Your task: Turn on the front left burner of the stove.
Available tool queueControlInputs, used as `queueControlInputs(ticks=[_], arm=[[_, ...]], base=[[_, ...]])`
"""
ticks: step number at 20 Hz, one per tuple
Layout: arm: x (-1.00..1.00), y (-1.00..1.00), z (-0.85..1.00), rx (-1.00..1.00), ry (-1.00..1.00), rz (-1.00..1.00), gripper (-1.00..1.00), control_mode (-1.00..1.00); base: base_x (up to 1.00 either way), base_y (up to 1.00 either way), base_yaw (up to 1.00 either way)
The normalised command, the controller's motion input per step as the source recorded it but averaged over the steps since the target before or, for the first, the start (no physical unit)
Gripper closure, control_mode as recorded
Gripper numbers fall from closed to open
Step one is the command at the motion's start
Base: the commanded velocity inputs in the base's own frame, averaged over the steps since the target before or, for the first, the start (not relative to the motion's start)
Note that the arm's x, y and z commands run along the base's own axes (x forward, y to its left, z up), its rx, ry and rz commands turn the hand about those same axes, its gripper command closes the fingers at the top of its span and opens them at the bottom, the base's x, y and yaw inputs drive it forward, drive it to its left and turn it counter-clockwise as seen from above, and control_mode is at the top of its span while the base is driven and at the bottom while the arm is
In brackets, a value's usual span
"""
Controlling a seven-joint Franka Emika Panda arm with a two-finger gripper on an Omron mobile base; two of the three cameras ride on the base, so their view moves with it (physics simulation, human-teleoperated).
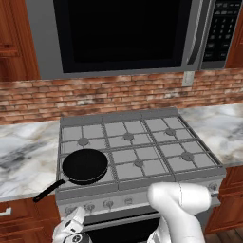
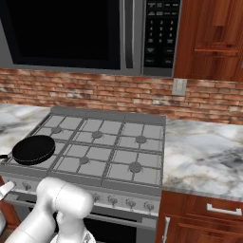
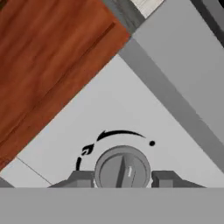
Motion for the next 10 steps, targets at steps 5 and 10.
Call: queueControlInputs(ticks=[5, 10], arm=[[-0.06, 0.07, -0.19, -0.55, 0.1, 0.08, 1.0, -1.0], [-0.04, 0.09, -0.21, -0.5, 0.06, 0.09, 1.0, -1.0]], base=[[0.0, 0.0, 0.0], [0.0, 0.0, 0.0]])
